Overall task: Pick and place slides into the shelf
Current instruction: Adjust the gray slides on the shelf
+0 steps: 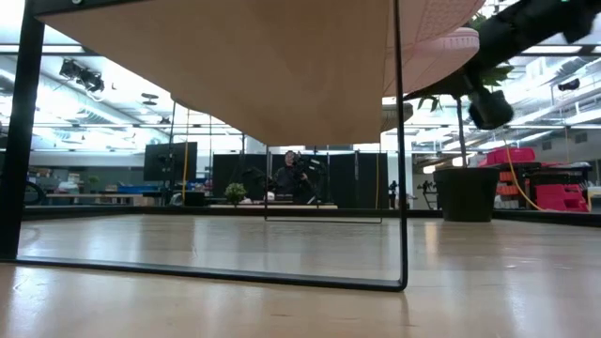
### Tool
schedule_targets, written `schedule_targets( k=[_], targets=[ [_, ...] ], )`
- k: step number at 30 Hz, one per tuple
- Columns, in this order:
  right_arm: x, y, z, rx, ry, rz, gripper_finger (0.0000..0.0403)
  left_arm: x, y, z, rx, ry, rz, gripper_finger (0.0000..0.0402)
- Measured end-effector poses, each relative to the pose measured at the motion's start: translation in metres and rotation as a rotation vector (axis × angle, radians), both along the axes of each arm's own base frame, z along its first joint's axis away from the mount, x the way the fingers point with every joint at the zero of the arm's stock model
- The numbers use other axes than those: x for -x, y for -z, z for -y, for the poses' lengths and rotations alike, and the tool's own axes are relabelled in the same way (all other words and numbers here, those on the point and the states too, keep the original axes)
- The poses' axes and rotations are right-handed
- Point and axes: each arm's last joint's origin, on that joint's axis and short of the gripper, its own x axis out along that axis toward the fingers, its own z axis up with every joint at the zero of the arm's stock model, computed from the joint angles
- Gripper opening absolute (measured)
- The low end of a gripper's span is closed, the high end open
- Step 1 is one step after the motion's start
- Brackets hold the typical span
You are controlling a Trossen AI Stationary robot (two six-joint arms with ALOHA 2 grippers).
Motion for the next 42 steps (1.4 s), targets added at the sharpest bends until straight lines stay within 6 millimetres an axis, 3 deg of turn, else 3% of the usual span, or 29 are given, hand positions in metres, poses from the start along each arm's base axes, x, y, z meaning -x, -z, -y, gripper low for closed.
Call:
schedule_targets(
  k=[9, 16, 21, 28, 42],
  targets=[
    [-0.022, 0.004, 0.013, -0.047, -0.107, 0.001, 0.0160, 0.000, 0.000, 0.000, 0.007, -0.003, -0.002, 0.0190],
    [-0.030, 0.010, 0.013, -0.055, -0.136, 0.010, 0.0180, 0.000, 0.000, 0.000, 0.006, -0.003, -0.001, 0.0190],
    [-0.030, 0.010, 0.013, -0.048, -0.118, 0.009, 0.0143, 0.000, 0.000, 0.000, 0.005, -0.004, -0.002, 0.0190],
    [-0.030, 0.010, 0.013, -0.031, -0.117, 0.007, 0.0016, 0.000, 0.000, 0.000, 0.002, -0.001, -0.003, 0.0189],
    [-0.024, -0.007, 0.005, 0.011, -0.112, 0.008, 0.0003, 0.000, 0.000, 0.000, 0.000, 0.000, -0.004, 0.0189]
  ],
)
